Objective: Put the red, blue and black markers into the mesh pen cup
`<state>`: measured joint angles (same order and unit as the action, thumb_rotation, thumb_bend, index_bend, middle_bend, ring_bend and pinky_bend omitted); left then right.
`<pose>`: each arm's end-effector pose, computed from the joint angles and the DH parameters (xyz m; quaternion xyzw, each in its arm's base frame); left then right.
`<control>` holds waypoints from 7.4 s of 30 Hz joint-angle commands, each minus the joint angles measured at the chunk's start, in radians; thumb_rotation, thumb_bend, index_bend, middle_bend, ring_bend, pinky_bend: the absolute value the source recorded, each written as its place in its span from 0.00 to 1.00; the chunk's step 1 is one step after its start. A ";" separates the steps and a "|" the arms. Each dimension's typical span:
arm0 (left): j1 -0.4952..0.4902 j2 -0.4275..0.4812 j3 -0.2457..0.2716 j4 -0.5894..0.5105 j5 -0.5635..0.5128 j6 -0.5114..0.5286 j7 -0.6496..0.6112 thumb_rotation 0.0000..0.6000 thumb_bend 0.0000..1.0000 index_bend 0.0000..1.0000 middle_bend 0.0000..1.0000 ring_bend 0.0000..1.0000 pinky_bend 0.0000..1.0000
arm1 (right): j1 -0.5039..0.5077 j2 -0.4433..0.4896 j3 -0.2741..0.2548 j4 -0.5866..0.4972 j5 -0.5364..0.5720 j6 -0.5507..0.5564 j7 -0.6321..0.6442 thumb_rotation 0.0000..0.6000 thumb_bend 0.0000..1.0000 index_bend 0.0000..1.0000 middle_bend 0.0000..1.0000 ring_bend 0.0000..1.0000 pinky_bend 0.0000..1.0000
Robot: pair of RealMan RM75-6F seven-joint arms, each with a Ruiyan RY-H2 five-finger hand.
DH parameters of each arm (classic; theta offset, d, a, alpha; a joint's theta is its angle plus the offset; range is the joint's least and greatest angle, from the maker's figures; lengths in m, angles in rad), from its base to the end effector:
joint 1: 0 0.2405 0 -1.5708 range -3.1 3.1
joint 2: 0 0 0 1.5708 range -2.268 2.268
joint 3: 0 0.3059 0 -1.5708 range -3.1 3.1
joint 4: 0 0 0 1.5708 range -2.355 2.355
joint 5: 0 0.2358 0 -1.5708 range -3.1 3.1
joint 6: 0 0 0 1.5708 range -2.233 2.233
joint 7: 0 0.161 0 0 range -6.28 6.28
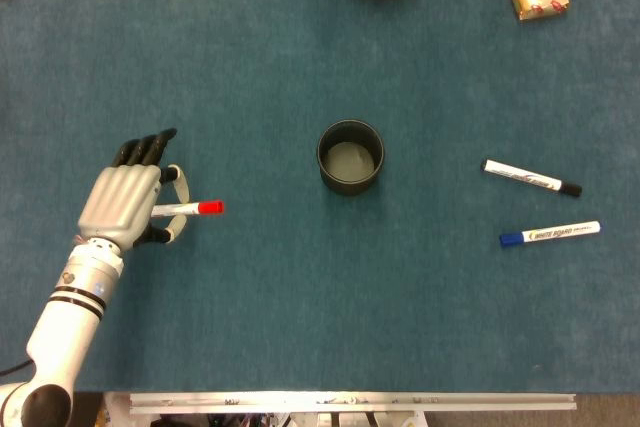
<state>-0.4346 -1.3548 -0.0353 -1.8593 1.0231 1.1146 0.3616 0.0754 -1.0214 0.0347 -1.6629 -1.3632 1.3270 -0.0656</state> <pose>-0.2615 0.2696 -0.0009 -0.6605 -0.5358 -0.3043 0.4291 -0.3948 -0.1927 0.1727 0.5991 -0.4372 0.2811 0.6091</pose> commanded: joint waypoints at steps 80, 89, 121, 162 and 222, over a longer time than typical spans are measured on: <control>-0.228 -0.313 -0.325 0.227 0.169 -0.272 -1.197 1.00 0.32 0.64 0.05 0.01 0.00 | 0.021 0.068 0.018 -0.059 -0.027 0.024 0.029 1.00 0.00 0.15 0.23 0.16 0.31; -0.240 -0.337 -0.325 0.267 0.169 -0.275 -1.196 1.00 0.32 0.64 0.05 0.01 0.00 | 0.021 0.060 0.016 -0.053 -0.024 0.017 0.033 1.00 0.00 0.15 0.23 0.16 0.31; -0.241 -0.353 -0.294 0.360 0.211 -0.288 -1.228 1.00 0.30 0.31 0.04 0.01 0.00 | 0.012 0.054 0.008 -0.046 -0.023 0.018 0.037 1.00 0.00 0.15 0.23 0.16 0.31; 0.069 0.248 0.015 0.039 0.202 0.168 -0.227 1.00 0.29 0.40 0.06 0.01 0.00 | 0.178 -0.082 0.021 -0.182 -0.051 -0.150 -0.195 1.00 0.00 0.31 0.26 0.19 0.31; 0.227 0.188 0.005 0.191 0.278 0.173 -0.367 1.00 0.29 0.40 0.06 0.01 0.00 | 0.255 -0.381 -0.120 0.020 0.022 -0.265 -0.519 1.00 0.30 0.46 0.25 0.19 0.31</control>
<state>-0.2080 -1.1667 -0.0298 -1.6680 1.3013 1.2880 -0.0059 0.3311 -1.4021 -0.0843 -1.6430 -1.3409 1.0612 -0.5841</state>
